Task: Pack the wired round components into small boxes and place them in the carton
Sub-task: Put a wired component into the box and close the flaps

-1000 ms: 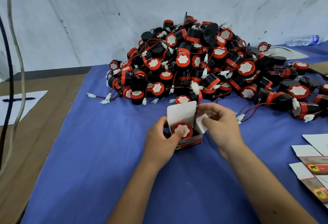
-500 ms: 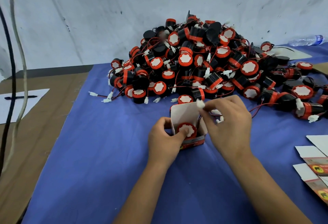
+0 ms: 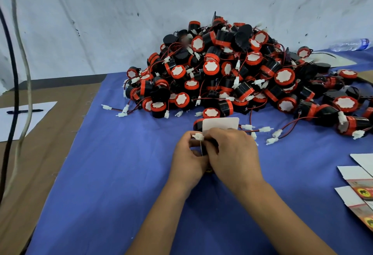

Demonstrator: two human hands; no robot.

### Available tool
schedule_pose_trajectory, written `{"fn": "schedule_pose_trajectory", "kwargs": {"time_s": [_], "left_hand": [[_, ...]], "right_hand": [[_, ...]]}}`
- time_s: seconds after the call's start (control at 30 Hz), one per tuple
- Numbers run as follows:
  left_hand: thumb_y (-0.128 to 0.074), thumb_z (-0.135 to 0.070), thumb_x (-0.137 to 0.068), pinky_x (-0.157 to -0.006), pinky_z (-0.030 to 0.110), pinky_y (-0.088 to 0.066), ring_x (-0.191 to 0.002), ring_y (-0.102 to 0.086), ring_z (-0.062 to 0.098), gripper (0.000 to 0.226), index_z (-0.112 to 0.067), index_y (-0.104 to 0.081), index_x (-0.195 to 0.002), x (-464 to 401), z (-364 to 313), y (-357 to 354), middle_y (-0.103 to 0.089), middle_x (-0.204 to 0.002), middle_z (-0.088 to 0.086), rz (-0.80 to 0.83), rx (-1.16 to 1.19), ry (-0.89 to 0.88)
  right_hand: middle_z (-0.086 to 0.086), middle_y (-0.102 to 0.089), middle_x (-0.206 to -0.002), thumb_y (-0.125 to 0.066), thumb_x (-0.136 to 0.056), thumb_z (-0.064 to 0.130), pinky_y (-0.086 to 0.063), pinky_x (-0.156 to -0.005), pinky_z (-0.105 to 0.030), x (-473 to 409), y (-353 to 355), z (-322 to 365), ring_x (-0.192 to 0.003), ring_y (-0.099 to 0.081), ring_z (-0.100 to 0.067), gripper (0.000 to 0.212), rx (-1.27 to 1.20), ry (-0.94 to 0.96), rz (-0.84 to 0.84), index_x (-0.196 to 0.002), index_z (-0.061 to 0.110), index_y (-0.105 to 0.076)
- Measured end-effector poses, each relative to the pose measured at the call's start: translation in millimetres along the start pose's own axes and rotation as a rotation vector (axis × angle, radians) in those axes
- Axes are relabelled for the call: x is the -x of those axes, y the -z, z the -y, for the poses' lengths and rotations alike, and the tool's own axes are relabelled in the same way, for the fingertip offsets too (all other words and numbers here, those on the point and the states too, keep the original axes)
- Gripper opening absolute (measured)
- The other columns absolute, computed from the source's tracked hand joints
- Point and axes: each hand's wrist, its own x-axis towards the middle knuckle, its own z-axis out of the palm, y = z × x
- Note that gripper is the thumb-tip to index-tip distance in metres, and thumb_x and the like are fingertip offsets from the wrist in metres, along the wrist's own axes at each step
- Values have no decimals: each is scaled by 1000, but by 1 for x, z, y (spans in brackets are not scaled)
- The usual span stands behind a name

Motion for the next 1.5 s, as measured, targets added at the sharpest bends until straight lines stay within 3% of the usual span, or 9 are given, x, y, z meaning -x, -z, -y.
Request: {"fn": "schedule_pose_trajectory", "kwargs": {"time_s": [0.23, 0.4, 0.47, 0.57, 0.7, 0.8, 1.0, 1.27, 1.5], "left_hand": [[-71, -20, -73, -56, 23, -56, -71, -72, 12, 31, -17, -67, -103, 0, 1, -1, -76, -85, 3, 1, -6, -30], [-67, -34, -75, -74, 47, -62, -80, -69, 23, 29, -14, -63, -96, -5, 2, -6, -72, -82, 3, -22, -137, -29], [-65, -12, -91, -68, 36, -61, -77, -68, 17, 3, -12, -64, -93, -4, 6, -6, -72, -80, 1, -42, -109, -77], [-66, -1, -91, -58, 24, -56, -71, -69, 12, 13, -14, -65, -92, -3, 8, -2, -74, -78, -1, -25, -133, -80], [-65, -14, -78, -63, 33, -60, -82, -72, 22, 18, -19, -68, -95, -1, 6, 0, -74, -85, 0, -12, -115, -95], [-65, -16, -74, -63, 37, -62, -80, -74, 25, 21, -22, -67, -94, 1, 6, 0, -75, -85, 2, -2, -94, -87], [-87, -24, -79, -82, 36, -64, -89, -71, 21, 41, -33, -69, -114, -3, 0, 19, -75, -108, -9, 206, -101, -76], [-84, -4, -82, -92, 52, -61, -106, -64, 47, 48, -25, -67, -122, -2, -1, 22, -74, -114, 1, 236, -76, -78], [-85, -6, -83, -91, 54, -60, -105, -65, 46, 49, -24, -67, -125, -4, -2, 25, -74, -117, -2, 261, -87, -93]], "right_hand": [[14, -69, -95, -33, -90, 35, -48, -84, -38, -1, 13, -5, -99, -58, -11, 38, -93, 71, 271, -95, 32, -70], [14, -61, -74, -28, -90, 75, -45, -80, -35, 2, 2, -2, -92, -52, -5, 63, -147, -51, 166, -69, 27, -61], [12, -63, -74, -38, -97, 67, -46, -81, -36, 3, -5, 2, -94, -53, -7, 55, -113, -54, 109, -69, 26, -62], [12, -64, -79, -47, -99, 57, -49, -82, -35, 1, -5, -6, -96, -52, -6, 46, -195, 1, 148, -74, 25, -68], [11, -70, -100, -52, -94, 60, -46, -95, -29, -3, 6, -27, -114, -52, -9, 48, -299, 180, 330, -85, 19, -76], [12, -72, -103, -64, -100, 30, -46, -96, -33, -3, 4, -28, -114, -55, -11, 22, -358, 191, 236, -90, 20, -81], [14, -73, -85, -80, -88, 18, -55, -75, -26, -4, 3, -35, -87, -69, -7, 8, -595, -44, 40, -87, 25, -83], [16, -69, -87, -80, -88, 24, -52, -77, -22, -2, 5, -37, -85, -65, -4, 11, -467, 45, 177, -98, 28, -82], [26, -61, -85, -83, -85, 12, -48, -75, -12, 0, 5, -34, -87, -62, -2, 16, -388, 164, 101, -97, 22, -83]]}}
